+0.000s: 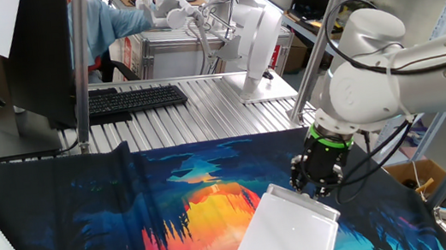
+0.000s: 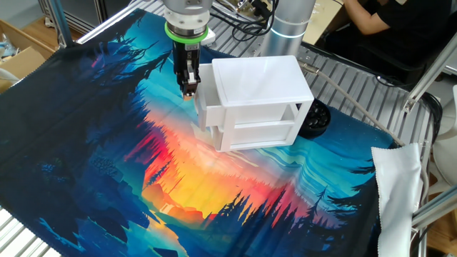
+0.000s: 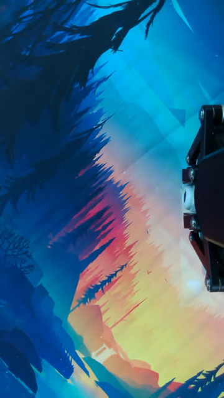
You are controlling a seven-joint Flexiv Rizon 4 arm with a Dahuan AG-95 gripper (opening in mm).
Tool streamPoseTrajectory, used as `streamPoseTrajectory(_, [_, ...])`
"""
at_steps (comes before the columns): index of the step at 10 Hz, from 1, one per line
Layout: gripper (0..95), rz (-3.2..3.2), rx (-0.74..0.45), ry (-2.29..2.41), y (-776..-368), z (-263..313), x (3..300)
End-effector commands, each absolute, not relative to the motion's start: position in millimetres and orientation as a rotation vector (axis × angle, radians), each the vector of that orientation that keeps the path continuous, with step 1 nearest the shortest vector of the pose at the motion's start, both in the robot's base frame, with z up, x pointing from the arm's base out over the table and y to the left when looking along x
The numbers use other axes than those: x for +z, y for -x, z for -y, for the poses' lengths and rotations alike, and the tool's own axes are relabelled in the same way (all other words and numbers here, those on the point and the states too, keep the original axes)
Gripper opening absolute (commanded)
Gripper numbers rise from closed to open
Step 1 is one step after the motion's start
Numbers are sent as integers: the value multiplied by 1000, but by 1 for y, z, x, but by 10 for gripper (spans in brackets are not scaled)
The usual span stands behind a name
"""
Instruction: Grasp the handle and close the drawer
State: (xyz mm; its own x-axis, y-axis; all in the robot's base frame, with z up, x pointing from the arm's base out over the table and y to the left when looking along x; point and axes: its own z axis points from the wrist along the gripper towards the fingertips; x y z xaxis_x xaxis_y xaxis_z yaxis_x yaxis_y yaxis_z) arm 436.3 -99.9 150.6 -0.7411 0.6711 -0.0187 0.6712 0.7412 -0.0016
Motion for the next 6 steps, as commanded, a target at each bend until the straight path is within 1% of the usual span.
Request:
streamPoseTrajectory(1, [0, -2917, -12, -1127, -434, 99, 149])
streamPoseTrajectory(6, [0, -2916, -15, -1132, -431, 95, 152])
